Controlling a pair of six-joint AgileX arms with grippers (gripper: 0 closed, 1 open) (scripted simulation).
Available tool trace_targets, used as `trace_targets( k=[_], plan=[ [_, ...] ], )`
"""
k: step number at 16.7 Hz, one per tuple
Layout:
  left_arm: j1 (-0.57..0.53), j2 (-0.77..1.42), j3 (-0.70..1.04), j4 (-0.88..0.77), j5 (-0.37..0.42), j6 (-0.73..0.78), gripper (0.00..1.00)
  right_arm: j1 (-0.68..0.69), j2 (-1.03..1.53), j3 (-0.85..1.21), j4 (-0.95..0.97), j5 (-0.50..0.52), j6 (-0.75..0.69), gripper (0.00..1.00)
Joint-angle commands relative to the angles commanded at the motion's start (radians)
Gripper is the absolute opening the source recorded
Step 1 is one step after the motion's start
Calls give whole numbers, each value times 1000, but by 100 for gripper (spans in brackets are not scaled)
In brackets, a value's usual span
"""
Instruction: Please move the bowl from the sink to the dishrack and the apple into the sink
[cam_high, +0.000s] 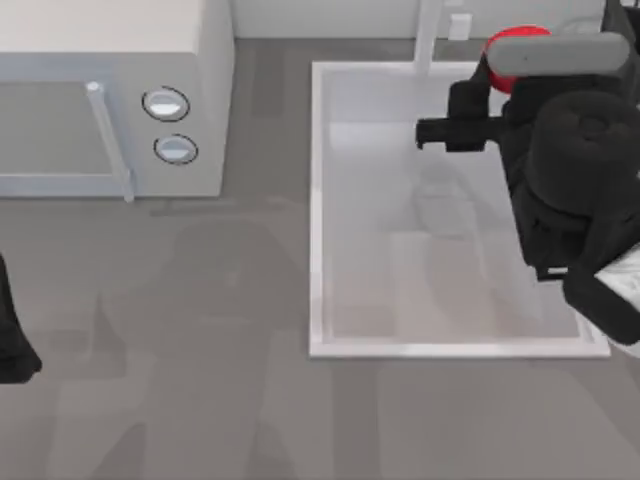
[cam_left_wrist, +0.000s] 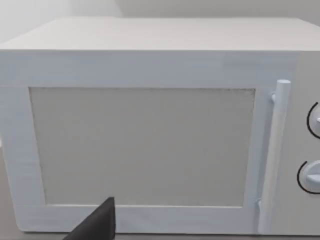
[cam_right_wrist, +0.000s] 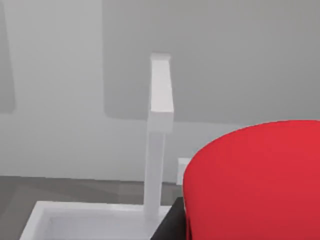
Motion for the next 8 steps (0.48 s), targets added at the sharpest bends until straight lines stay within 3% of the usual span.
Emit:
trace_targets(
  k=[8],
  plan=[
    [0, 0, 0, 0, 0, 0, 100, 29, -18, -29, 81, 21, 12, 0]
  ],
)
